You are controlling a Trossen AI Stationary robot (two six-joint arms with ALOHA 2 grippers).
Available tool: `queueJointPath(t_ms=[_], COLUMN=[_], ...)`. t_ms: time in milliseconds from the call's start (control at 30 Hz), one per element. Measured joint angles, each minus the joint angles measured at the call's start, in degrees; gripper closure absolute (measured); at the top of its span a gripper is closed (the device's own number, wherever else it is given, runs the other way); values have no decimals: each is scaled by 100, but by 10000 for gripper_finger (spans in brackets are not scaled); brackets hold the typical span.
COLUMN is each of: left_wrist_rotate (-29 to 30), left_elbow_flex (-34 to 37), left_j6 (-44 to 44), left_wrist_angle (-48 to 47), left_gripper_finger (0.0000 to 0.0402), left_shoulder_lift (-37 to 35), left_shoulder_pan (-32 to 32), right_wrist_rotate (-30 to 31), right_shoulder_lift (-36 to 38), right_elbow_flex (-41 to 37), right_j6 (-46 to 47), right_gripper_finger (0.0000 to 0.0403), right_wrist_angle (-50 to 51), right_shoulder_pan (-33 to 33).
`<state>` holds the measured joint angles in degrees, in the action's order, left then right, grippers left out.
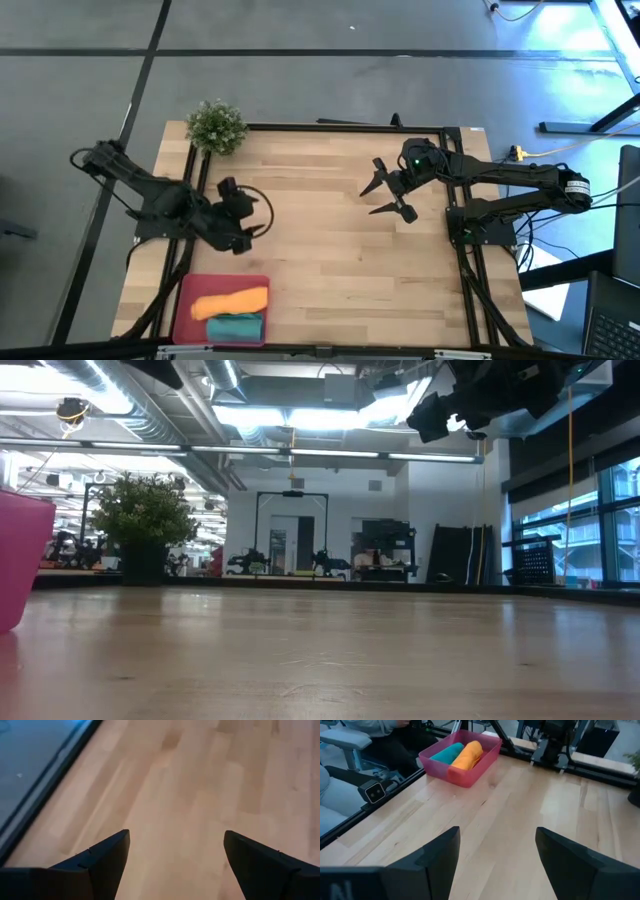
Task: Roll microfiber towels into tight, uniform cylinder then place into a basket
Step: Return to Home Position
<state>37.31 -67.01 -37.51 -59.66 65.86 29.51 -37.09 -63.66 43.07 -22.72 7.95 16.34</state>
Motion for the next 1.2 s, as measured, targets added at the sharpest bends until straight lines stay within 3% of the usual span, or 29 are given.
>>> queueJointPath(t_ms=[300, 467, 567, 767, 1033, 1200], left_wrist_rotate=[162, 367, 825, 752, 57, -690], left_elbow_flex=[43, 43, 43, 43, 77, 756], left_j6=[202, 320, 636, 1791, 3092, 3900], left_wrist_angle=[66, 67, 59, 124, 741, 2055], left_gripper_finger=[87, 106, 139, 244, 366, 397], left_shoulder_lift=[50, 55, 55, -1, -601, -1424], left_shoulder_pan=[-400, -845, -1286, -2283, -3018, -3242], right_wrist_rotate=[36, 1438, 1955, 2003, 2001, 1884], right_shoulder_lift=[-8, 67, 299, 1172, 2406, 3055], right_elbow_flex=[-2, -2, 5, 312, 450, 446], right_j6=[36, 722, 658, 414, 289, 282], right_gripper_finger=[142, 171, 228, 382, 398, 396], right_wrist_angle=[-314, -691, -826, 34, 1064, 1647], right_shoulder_pan=[-9, 20, 131, 516, 680, 680])
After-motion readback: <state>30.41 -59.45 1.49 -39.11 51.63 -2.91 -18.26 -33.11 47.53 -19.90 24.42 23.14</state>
